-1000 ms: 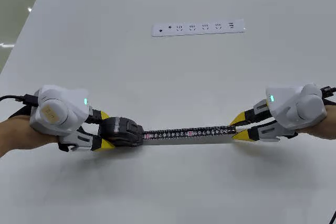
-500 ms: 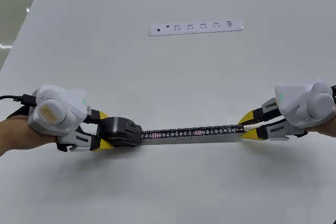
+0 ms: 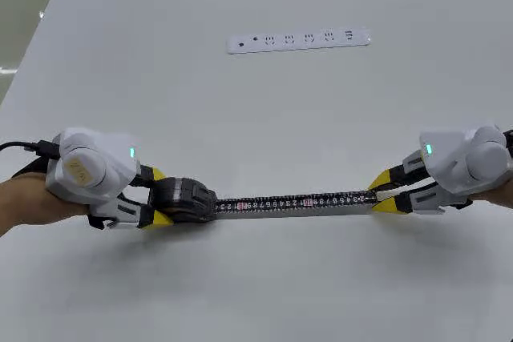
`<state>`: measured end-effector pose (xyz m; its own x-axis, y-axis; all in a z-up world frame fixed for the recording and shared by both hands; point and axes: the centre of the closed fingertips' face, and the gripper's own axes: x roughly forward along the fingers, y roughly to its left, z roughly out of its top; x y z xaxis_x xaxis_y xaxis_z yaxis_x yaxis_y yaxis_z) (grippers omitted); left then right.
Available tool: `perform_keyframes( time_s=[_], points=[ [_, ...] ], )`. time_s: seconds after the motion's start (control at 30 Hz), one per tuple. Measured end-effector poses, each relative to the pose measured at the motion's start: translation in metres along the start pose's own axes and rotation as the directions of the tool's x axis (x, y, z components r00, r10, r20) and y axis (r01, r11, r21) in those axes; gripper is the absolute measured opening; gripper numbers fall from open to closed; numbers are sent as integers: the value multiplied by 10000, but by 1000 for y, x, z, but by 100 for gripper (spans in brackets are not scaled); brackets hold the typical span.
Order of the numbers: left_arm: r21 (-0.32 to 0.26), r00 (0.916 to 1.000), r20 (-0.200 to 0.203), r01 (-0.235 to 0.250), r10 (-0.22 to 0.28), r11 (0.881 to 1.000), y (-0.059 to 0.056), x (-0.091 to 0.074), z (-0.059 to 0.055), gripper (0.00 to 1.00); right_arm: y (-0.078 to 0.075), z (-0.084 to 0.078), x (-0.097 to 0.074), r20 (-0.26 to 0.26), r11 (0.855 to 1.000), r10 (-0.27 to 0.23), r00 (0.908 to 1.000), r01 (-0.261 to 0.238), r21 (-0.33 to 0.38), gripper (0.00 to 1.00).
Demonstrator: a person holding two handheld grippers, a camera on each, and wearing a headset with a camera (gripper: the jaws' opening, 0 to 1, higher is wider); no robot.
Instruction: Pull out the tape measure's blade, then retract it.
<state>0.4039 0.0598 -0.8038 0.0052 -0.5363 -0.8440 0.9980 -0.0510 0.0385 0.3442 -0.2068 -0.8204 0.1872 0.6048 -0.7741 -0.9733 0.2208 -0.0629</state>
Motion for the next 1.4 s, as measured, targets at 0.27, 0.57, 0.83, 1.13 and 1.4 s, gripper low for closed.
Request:
perform_keyframes(
  time_s=[0.27, 0.57, 0.83, 1.13, 1.4],
  points=[
    [-128, 10000, -67, 51, -52, 9999, 1, 2, 2, 30, -1, -2, 2, -212, 9999, -18, 9998, 15, -129, 13],
    [-105, 9997, -228, 110, -112, 9999, 0, 2, 1, 31, 0, -2, 3, -491, 9999, 94, 9988, -101, -134, 15],
    [-133, 9996, -220, 148, -151, 9998, 0, 2, 2, 32, -2, -6, 2, -605, 9999, 38, 9982, -45, -106, 17],
    [-107, 9997, -244, 43, -45, 9999, 1, 1, 1, 42, -3, -4, 1, -634, 9999, -118, 9979, 114, -61, 29],
    [-728, 9983, -81, -575, 570, 9957, -6, -17, -5, 51, 6, -1, -17, -704, 9978, -559, 9960, 582, 316, 42]
  ],
)
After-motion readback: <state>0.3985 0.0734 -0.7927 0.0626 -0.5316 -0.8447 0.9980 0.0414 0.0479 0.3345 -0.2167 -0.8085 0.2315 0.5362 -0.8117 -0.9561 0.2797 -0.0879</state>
